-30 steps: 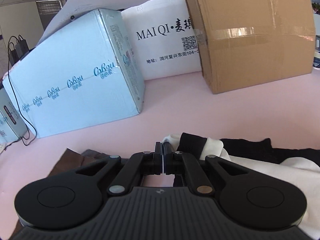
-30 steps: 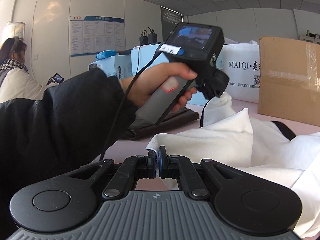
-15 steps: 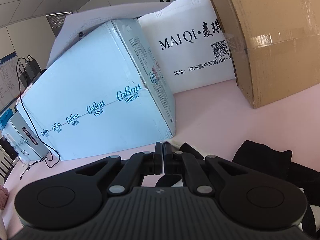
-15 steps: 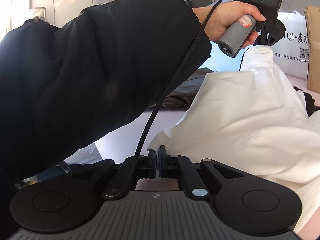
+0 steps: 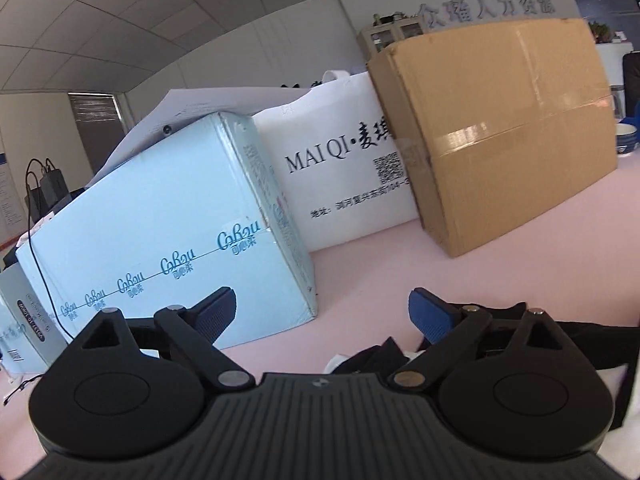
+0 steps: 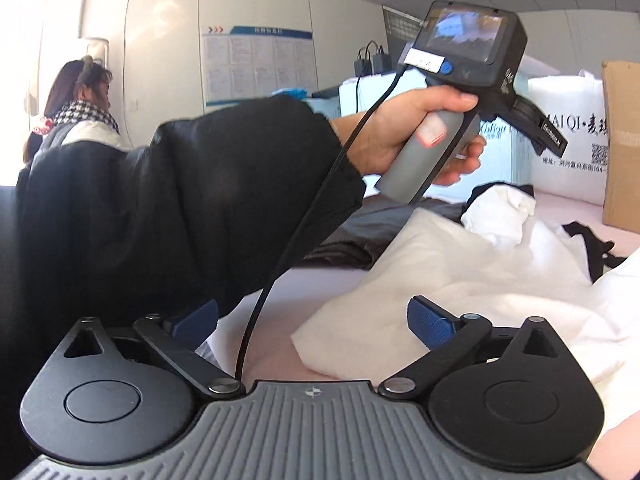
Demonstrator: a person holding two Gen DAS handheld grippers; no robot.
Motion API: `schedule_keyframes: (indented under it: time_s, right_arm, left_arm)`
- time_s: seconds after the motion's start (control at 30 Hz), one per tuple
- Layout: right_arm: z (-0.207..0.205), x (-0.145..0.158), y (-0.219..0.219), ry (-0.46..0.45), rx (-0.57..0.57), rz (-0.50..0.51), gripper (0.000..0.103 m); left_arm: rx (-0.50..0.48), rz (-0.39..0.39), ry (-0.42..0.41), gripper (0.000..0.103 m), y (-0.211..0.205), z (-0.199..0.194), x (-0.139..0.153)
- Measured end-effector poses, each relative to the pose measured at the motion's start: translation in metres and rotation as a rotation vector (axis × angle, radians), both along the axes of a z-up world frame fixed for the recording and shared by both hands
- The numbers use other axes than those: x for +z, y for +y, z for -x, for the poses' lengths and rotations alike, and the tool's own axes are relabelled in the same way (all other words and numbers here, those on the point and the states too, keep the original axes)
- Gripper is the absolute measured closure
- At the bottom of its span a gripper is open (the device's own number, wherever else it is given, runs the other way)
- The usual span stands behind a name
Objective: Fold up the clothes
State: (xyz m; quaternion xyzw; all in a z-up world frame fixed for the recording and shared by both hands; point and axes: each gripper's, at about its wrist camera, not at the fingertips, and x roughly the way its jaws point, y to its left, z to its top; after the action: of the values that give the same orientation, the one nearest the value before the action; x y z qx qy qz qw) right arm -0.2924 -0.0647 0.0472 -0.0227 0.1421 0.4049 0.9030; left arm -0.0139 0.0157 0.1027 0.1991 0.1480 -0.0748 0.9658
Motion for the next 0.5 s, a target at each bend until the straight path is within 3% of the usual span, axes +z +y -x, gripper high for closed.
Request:
schedule_keyframes:
  time_s: [0.27, 0.4, 0.5]
  right_arm:
    - [0.013, 0.007, -0.015, -0.115, -0.056, -0.01, 0.0]
    - [0.016, 0.007, -0.043, -0.169, -0.081, -0.015, 0.0]
    - [0.004, 0.012, -0.072, -0.203, -0.187, -0.036, 0.0]
  left_arm:
    - [-0.137, -0.009, -0.054, 0.009, -0.02, 0.046, 0.013]
    - [-0.185, -0.01, -0.06, 0.009, -0.029, 0.063, 0.013]
    - [-0.234, -0.01, -0.069, 0.009, -0.038, 0.081, 0.009]
